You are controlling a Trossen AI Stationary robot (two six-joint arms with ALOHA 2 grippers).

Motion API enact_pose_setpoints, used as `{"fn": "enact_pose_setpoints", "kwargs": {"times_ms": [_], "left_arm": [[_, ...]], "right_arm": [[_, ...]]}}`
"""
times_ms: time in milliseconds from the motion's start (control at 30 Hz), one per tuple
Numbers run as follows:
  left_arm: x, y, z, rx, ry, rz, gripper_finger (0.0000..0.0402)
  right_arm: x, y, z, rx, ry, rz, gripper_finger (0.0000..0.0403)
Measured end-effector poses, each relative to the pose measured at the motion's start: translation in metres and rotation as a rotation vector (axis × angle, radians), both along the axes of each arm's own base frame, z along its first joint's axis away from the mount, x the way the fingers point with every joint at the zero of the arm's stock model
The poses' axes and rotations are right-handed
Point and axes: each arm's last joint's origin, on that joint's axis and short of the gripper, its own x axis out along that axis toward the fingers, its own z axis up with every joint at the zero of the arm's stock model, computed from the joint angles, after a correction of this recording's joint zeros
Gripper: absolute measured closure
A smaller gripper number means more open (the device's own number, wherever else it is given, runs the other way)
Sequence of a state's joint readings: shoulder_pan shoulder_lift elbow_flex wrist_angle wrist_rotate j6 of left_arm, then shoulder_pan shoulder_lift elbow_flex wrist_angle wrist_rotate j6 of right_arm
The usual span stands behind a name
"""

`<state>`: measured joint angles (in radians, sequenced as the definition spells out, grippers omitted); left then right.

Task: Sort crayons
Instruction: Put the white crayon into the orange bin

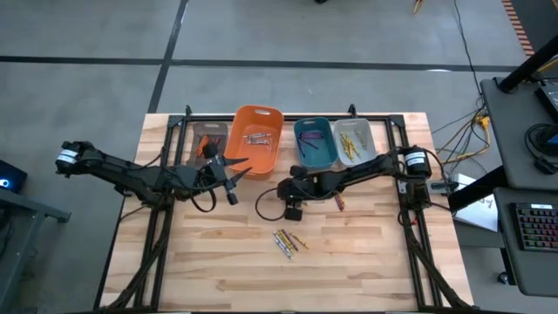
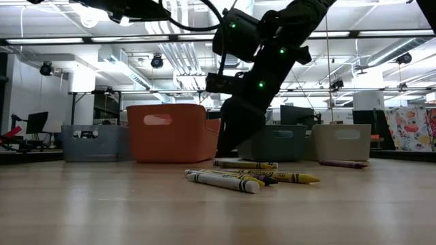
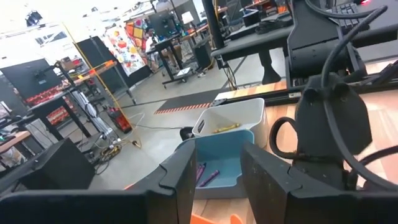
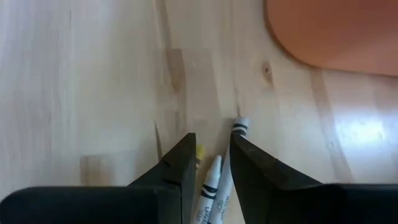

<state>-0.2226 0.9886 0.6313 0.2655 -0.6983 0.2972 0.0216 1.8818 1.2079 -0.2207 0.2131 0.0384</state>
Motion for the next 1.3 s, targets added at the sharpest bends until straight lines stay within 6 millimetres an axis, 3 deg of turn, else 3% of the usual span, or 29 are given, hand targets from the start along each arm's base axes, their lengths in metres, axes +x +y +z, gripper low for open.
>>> {"fn": "enact_pose_setpoints", "kwargs": {"times_ms": [167, 467, 833, 1300], "left_arm": [[0.0, 0.0, 0.0, -0.007, -0.004, 0.001, 0.0294], [0.001, 0.0, 0.0, -0.021, -0.012, 0.002, 0.0294], [0.001, 0.0, 0.0, -0.027, -0.021, 0.002, 0.0294], [0.002, 0.0, 0.001, -0.03, -0.031, 0.0, 0.0294]], "right_arm": [[-0.01, 0.0, 0.002, -0.021, -0.042, -0.014, 0.0319], [-0.052, 0.003, 0.004, -0.042, -0.24, -0.035, 0.0326], [-0.089, 0.006, -0.028, 0.013, -0.339, -0.057, 0.0328], [-0.092, 0.005, -0.032, 0.006, -0.432, -0.071, 0.033]]}}
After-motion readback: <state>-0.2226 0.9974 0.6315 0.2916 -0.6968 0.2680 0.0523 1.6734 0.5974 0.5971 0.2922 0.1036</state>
